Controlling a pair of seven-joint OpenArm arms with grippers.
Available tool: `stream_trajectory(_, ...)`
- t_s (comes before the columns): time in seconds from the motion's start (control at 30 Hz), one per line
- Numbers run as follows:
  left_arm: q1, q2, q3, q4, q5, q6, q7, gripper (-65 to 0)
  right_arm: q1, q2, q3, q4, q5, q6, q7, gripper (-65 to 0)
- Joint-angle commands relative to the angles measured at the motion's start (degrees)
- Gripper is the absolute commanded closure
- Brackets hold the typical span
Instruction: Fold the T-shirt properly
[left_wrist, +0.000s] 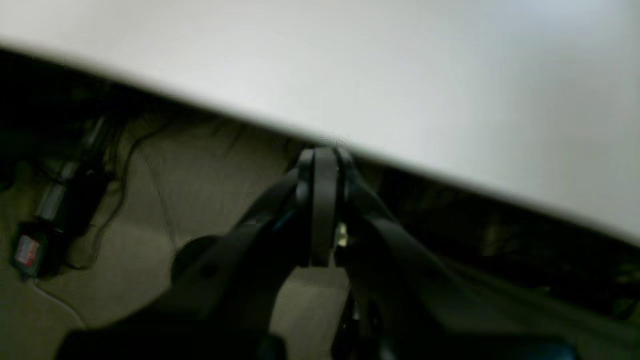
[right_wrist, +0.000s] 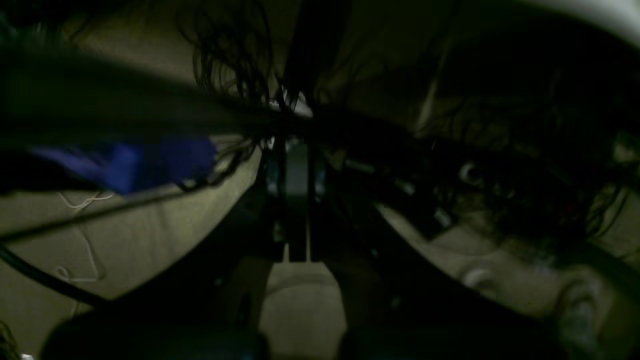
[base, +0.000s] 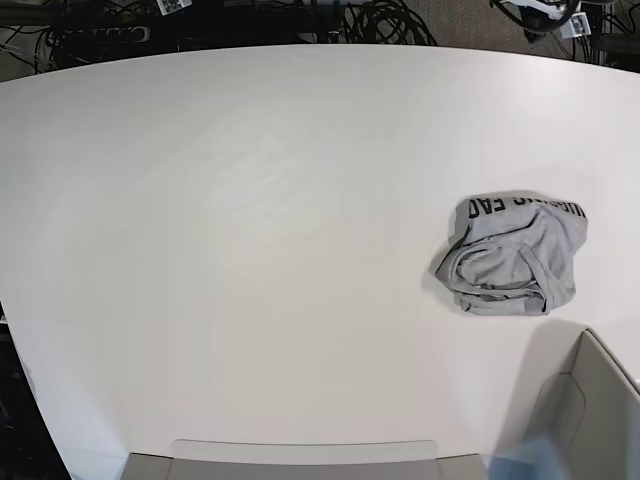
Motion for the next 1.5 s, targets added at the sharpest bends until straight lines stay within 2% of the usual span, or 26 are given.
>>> stream_trajectory(0.0,0.81,1.76,-0.37,-2.05,1.93,-1.91,-2.63,0.0,-0.83,0.49,-0.69,-1.80,0.14,0.54,2.09,0.0)
stream_trajectory(0.1,-0.77,5.45,-0.55,-10.67,8.87,-4.81,-9.23,0.0,0.93,2.43,-2.37,-8.75,0.05,0.54,4.99,0.0)
stream_trajectory(0.2,-4.90,6.42,-0.63,-19.64,12.74,-5.95,-13.62,0.0,4.80,2.87,-3.86,-15.78,0.05,0.54,6.66,0.0)
stream_trajectory(0.33,-11.67,5.98,-0.63,-32.82,15.64,-5.95,-15.38,0.0,12.01,3.31,-6.06,-25.28,-0.12,0.54,6.75,0.0)
stream_trajectory(0.47,-19.76,3.69,-0.63,-47.15,20.47,-5.51,-16.35,0.0,19.75,4.27,-9.40,-36.62,-2.32,0.54,6.84,0.0)
stream_trajectory(0.57,-24.94,1.85,-0.63,-60.16,22.58,-4.72,-22.15,0.0,25.99,4.01,-10.10,-46.29,-4.69,0.54,6.93,0.0)
stream_trajectory(0.67,-30.48,-0.79,-0.11,-74.76,24.43,1.26,-27.78,0.0,31.79,4.01,-10.10,-55.43,-6.19,0.54,7.45,0.0)
stream_trajectory(0.8,-38.83,-4.57,-0.02,-94.80,29.71,9.96,-35.60,0.0,39.97,4.10,-10.01,-71.26,-8.56,0.54,15.63,0.0)
stream_trajectory(0.87,-41.47,-5.89,-0.02,-95.29,31.38,13.48,-37.80,0.0,44.62,4.19,-10.01,-79.87,-10.50,0.45,19.06,0.0)
stream_trajectory(0.97,-43.76,-7.47,-0.02,-95.29,32.87,22.80,-37.80,0.0,53.77,4.19,-9.84,-94.90,-14.01,-0.34,20.64,0.0)
stream_trajectory(1.0,-43.93,-7.56,-0.02,-95.29,33.49,26.75,-37.80,0.0,56.49,4.19,-9.84,-99.21,-14.89,-1.31,20.90,0.0)
stream_trajectory(1.07,-43.85,-7.56,-0.02,-95.29,35.33,32.47,-37.80,0.0,59.83,4.19,-10.01,-100.66,-15.95,-4.91,21.08,0.0)
stream_trajectory(1.13,-44.02,-7.56,-0.02,-95.29,36.83,34.58,-37.80,0.0,60.36,4.10,-10.01,-100.66,-17.35,-8.34,21.08,0.0)
stream_trajectory(1.27,-44.11,-7.30,-0.02,-95.29,38.06,34.75,-35.69,0.0,61.50,3.75,-10.01,-100.66,-21.40,-14.06,20.64,0.0)
stream_trajectory(1.33,-44.29,-7.21,-0.11,-95.29,38.06,34.75,-34.28,0.0,61.59,2.43,-10.01,-100.66,-22.63,-15.29,20.64,0.0)
stream_trajectory(1.47,-46.13,-7.21,-0.11,-95.29,38.06,34.84,-33.67,0.0,61.50,1.11,-10.01,-100.66,-22.80,-15.29,20.64,0.0)
